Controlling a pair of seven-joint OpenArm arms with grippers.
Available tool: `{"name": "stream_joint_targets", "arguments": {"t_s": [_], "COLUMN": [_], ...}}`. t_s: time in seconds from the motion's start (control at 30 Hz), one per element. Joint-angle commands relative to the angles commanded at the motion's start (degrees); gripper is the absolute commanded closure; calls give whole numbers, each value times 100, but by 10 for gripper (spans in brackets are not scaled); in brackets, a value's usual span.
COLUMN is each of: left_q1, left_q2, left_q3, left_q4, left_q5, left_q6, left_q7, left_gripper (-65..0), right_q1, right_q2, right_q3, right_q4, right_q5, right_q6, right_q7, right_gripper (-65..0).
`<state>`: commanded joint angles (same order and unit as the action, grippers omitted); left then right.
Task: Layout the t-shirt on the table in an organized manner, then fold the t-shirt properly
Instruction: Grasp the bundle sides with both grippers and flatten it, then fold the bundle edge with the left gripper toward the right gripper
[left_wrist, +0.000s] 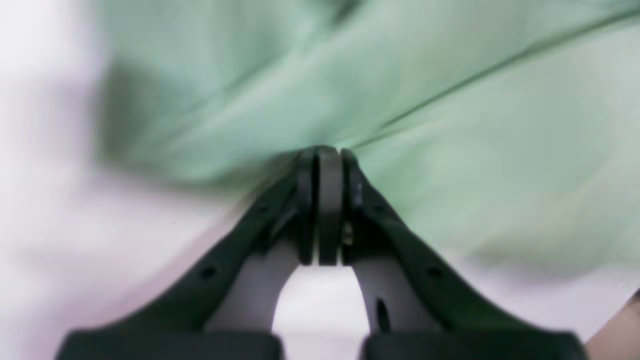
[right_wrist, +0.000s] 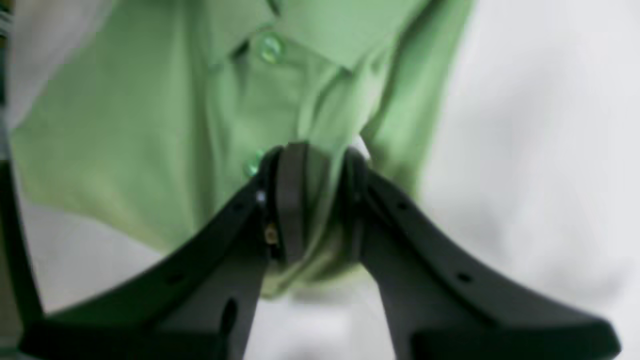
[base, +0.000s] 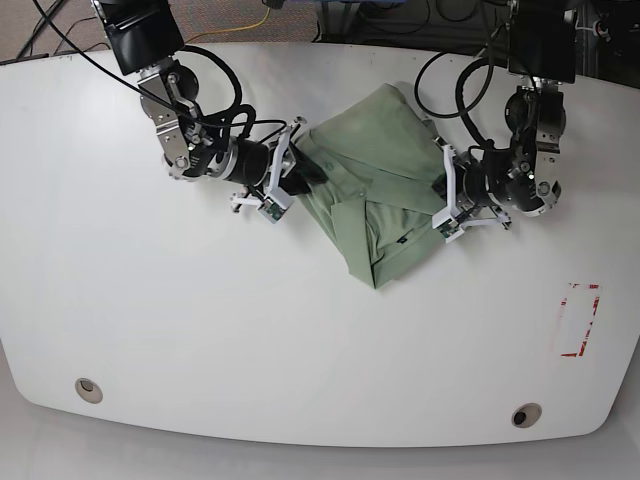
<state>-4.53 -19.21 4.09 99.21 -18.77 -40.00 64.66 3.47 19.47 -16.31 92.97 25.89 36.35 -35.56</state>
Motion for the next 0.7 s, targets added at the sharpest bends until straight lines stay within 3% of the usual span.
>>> {"name": "stream_joint_targets", "arguments": {"t_s": [0.17, 0.37, 0.5, 0.7], "left_q1": [264, 756, 993, 1538], "left_q2": [-114, -70, 220, 844], "left_q3": [-105, -158, -158, 62], "left_q4": [914, 1415, 1415, 1407], "left_q5": [0, -9, -9, 9], "left_q6": [0, 0, 0, 0], "left_q7": [246, 229, 220, 202], "left_gripper": [0, 0, 0, 0], "right_q1": [167, 334, 440, 536], "right_q2": [-44, -484, -677, -932], "right_q3": [88, 88, 79, 88], "right_q4": [721, 1134, 1116, 686], "right_q5": [35, -9, -9, -123], "right_q6": [-18, -18, -26, -26], "right_q7": [-607, -1116, -1248, -1160], "right_gripper": [-117, -117, -125, -231]}}
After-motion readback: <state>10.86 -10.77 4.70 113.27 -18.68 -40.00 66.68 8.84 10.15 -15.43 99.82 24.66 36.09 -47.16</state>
